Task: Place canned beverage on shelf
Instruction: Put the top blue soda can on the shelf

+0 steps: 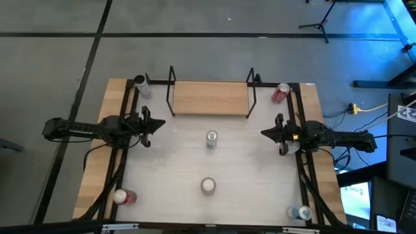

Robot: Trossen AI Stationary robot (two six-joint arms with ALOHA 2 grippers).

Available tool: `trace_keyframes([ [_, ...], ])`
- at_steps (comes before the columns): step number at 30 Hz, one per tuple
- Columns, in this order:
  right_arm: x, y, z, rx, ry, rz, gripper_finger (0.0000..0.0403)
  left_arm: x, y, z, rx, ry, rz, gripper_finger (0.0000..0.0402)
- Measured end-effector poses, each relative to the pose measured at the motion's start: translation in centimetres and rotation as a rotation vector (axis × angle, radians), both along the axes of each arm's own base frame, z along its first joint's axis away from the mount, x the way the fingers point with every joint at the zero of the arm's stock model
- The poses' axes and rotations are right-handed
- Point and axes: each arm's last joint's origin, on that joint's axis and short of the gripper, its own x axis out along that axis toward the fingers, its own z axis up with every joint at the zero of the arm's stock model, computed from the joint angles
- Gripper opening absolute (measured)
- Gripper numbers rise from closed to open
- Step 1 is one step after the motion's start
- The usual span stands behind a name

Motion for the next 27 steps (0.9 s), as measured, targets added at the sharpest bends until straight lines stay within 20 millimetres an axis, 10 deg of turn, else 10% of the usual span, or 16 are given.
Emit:
trace_keyframes([
  [13, -0.3, -0.2, 1.7, -0.114, -0.166, -0.082, 0.0005, 0.6, 0.0, 4.9, 0.170, -0.040, 0.050, 0.0012],
  [27, -0.5, -0.3, 2.5, -0.239, -0.235, -0.162, 0.0005, 9.1, 3.5, 11.7, 0.136, 0.434, 0.125, 0.0224],
])
